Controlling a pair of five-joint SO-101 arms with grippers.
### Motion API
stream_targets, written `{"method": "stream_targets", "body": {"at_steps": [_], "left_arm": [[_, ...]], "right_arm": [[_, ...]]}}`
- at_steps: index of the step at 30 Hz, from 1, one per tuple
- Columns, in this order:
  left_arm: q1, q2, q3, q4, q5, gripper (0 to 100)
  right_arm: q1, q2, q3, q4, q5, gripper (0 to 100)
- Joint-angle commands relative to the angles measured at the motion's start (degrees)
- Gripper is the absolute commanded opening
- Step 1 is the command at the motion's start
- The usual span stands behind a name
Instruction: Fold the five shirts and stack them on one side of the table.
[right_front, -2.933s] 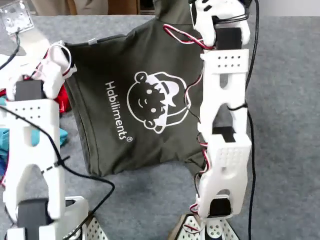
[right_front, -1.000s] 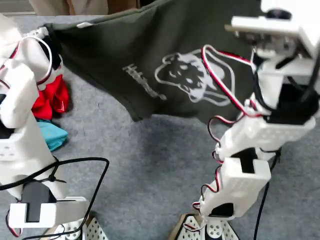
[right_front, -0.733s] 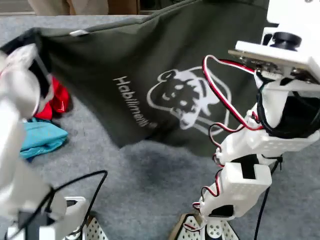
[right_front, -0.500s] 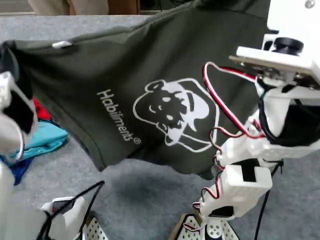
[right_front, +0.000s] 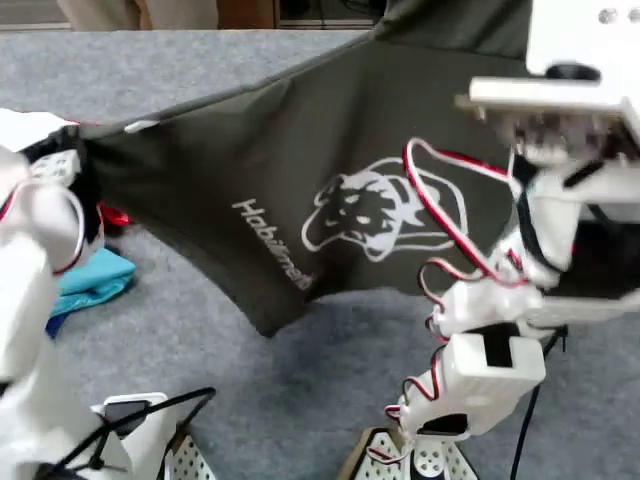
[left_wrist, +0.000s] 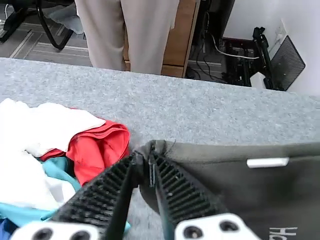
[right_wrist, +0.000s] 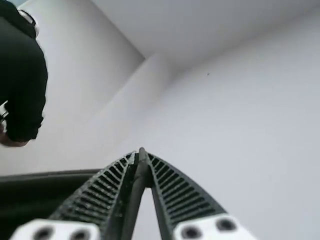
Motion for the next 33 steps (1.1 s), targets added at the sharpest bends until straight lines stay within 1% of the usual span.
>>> {"method": "stream_targets", "body": {"at_steps": [1, 5, 9, 12, 16, 18, 20, 24, 26, 29, 31, 33], "left_arm": [[-0.9, 2.2, 8.3, -9.9, -0.2, 2], [-0.6, 7.8, 17.1, -23.6, -0.2, 2], [-0.5, 15.9, 18.7, -33.1, 0.0, 2], [-0.5, 22.4, 15.9, -36.0, 1.8, 2], [-0.5, 32.4, 5.3, -35.8, 3.7, 2], [-0.5, 37.8, -2.1, -33.5, 4.3, 2], [-0.4, 42.8, -10.3, -28.7, 4.3, 2], [1.1, 50.7, -26.8, -13.8, 4.0, 2], [2.6, 53.3, -34.5, -6.7, 4.0, 2], [5.2, 56.0, -44.7, 1.2, 3.9, 2], [6.9, 57.1, -49.4, 4.7, 3.0, 2], [8.0, 57.3, -49.4, 5.0, 1.8, 2]], "right_arm": [[0.7, 4.2, 1.1, -0.2, -0.5, 0.5], [-1.1, 11.7, 1.1, -2.2, -0.5, 0.5], [-2.9, 20.4, 1.0, -7.6, -0.3, 0.5], [-4.1, 26.3, 0.7, -10.7, -0.3, 0.5], [-5.7, 31.7, 0.9, -15.6, -0.3, 0.5], [-6.1, 33.7, 1.1, -17.3, 0.5, 0.5], [-6.6, 35.3, 1.0, -17.5, 3.3, 0.5], [-5.7, 36.2, 0.5, -16.7, 4.0, 0.5], [-4.7, 35.3, 0.5, -13.0, 3.9, 0.5], [-4.3, 33.3, 0.5, -3.6, 3.9, 0.5], [-3.3, 31.9, 0.5, 3.3, 3.9, 0.5], [-2.5, 30.7, -0.6, 9.1, 3.9, 0.5]]}}
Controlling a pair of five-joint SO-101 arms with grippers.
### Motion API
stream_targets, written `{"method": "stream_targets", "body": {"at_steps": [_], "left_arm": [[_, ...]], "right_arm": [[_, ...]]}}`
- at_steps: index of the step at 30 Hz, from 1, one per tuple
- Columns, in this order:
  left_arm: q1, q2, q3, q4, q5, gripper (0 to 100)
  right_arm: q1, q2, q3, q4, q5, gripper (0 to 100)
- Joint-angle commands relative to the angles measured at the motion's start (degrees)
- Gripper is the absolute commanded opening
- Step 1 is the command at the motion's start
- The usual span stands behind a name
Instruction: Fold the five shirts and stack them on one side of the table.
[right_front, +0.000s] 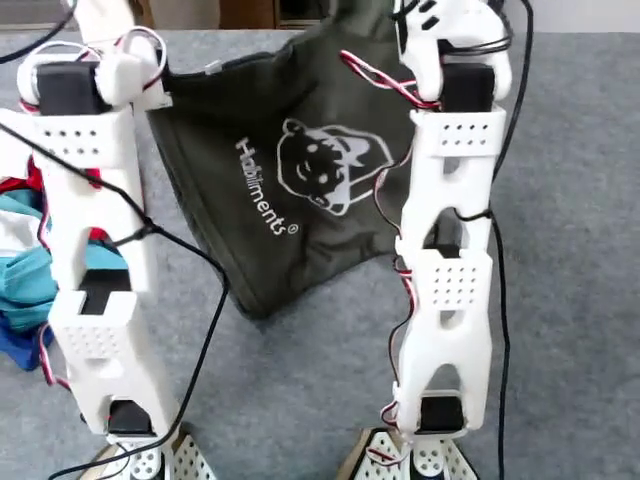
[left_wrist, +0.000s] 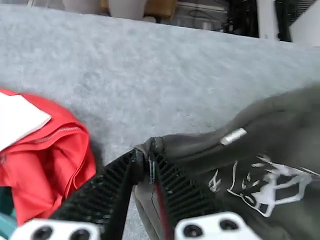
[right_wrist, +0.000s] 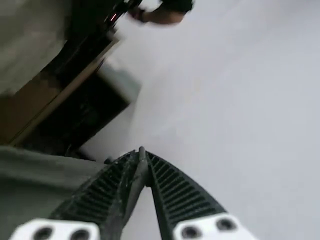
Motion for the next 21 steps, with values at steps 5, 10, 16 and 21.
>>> {"method": "stream_targets", "body": {"at_steps": [5, 10, 16, 21], "left_arm": [[4.0, -5.1, 6.6, 2.0, -2.0, 2], [10.0, -16.2, 30.0, 2.0, -6.2, 2], [14.3, -33.0, 53.4, 1.6, -9.2, 2], [15.4, -42.0, 75.9, -6.4, -9.2, 2]], "right_arm": [[5.9, -6.5, -3.2, 20.3, 0.4, 0.5], [9.4, -6.8, -3.2, 27.9, 0.5, 0.5], [10.2, -6.5, -3.2, 32.4, 0.5, 0.5], [10.2, -7.3, -3.2, 41.2, 1.1, 0.5]]}}
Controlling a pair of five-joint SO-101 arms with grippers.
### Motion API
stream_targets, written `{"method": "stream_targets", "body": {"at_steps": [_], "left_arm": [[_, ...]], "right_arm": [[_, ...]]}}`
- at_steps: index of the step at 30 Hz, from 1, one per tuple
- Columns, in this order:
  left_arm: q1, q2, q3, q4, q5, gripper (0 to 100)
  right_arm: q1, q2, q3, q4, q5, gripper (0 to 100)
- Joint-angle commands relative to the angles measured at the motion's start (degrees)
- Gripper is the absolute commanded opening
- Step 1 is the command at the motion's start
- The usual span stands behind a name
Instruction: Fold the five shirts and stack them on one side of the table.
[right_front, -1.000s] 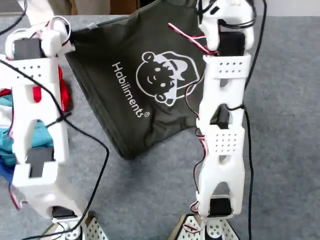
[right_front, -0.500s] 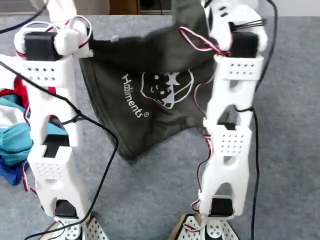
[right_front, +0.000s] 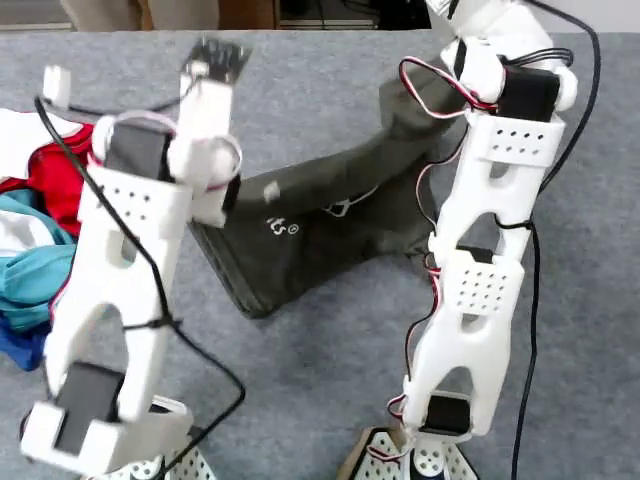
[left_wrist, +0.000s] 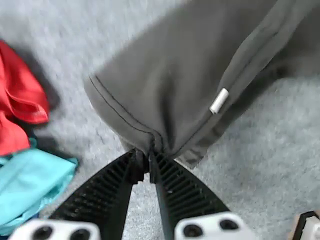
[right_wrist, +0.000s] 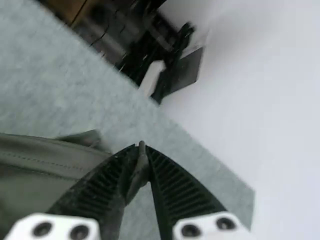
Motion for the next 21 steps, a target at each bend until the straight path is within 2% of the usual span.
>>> {"method": "stream_targets", "body": {"at_steps": [1, 8, 14, 17, 21], "left_arm": [[1.1, -7.3, 16.9, -6.9, -0.4, 2], [10.8, -14.9, 38.5, -20.0, 3.4, 2], [10.5, -10.6, 45.9, -32.0, 5.1, 2], [9.9, -5.6, 45.7, -35.1, 5.1, 2], [4.6, 1.4, 41.7, -36.8, 5.1, 2]], "right_arm": [[1.2, -5.6, -2.2, 5.4, 0.7, 0.5], [3.1, -5.9, -2.1, 10.6, 0.8, 0.5], [5.7, -5.9, -2.1, 13.5, 3.4, 0.5], [6.6, -5.8, -1.7, 13.5, 5.6, 0.5], [7.2, -5.8, -0.7, 13.5, 7.8, 0.5]]}}
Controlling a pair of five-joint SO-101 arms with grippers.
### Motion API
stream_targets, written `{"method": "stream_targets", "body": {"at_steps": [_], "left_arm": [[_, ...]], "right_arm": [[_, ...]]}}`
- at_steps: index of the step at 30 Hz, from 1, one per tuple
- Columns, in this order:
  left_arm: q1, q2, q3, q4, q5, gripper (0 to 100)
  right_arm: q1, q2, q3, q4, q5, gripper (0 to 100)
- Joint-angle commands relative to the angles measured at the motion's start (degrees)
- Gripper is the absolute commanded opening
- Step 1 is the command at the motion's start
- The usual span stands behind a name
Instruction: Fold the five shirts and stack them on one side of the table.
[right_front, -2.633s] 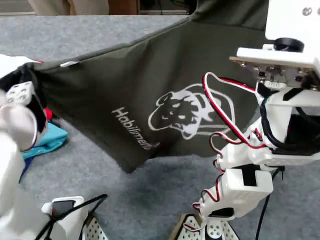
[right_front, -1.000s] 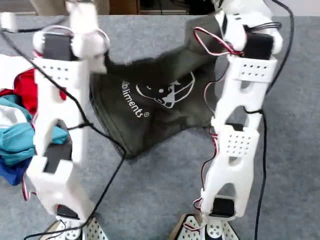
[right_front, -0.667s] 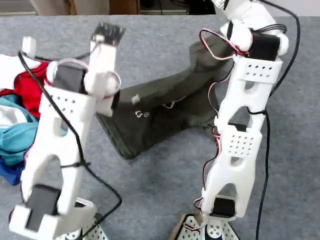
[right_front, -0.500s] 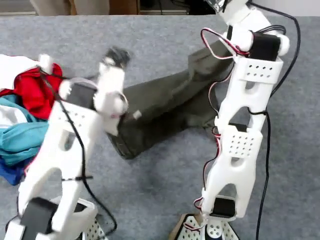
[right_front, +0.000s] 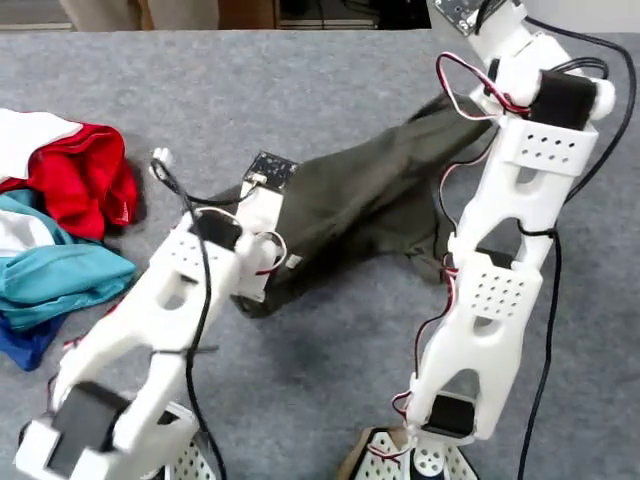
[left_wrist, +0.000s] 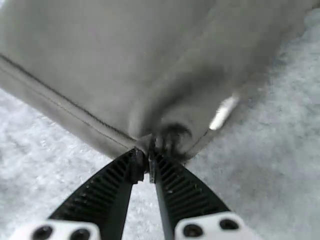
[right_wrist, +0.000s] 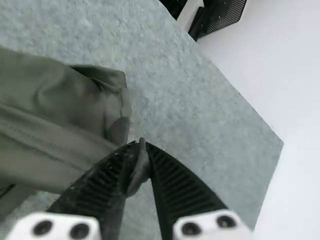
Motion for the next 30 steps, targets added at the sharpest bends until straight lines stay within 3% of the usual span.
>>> {"method": "stream_targets", "body": {"at_steps": [1, 8, 12, 19, 24, 30], "left_arm": [[-4.6, 4.7, -5.2, -1.1, 0.6, 2], [-9.7, 8.6, -12.4, 3.3, -0.3, 2], [-9.9, 8.6, -14.8, 6.0, -0.1, 2], [-15.9, 8.5, -18.8, 6.3, 1.1, 2], [-24.9, 8.5, -33.8, 8.2, 7.3, 2], [-26.8, 6.1, -61.4, 20.7, 8.4, 2]], "right_arm": [[1.3, -4.5, -0.4, 0.9, 2.0, 0.5], [1.5, -4.9, 0.7, 1.1, 1.5, 0.5], [1.7, -9.5, 2.9, 1.1, -3.3, 0.5], [0.1, -20.4, 24.6, -0.6, -11.6, 0.5], [2.8, -22.0, 22.8, -9.8, -21.5, 0.5], [8.0, -25.9, 3.5, -10.1, -29.0, 0.5]]}}
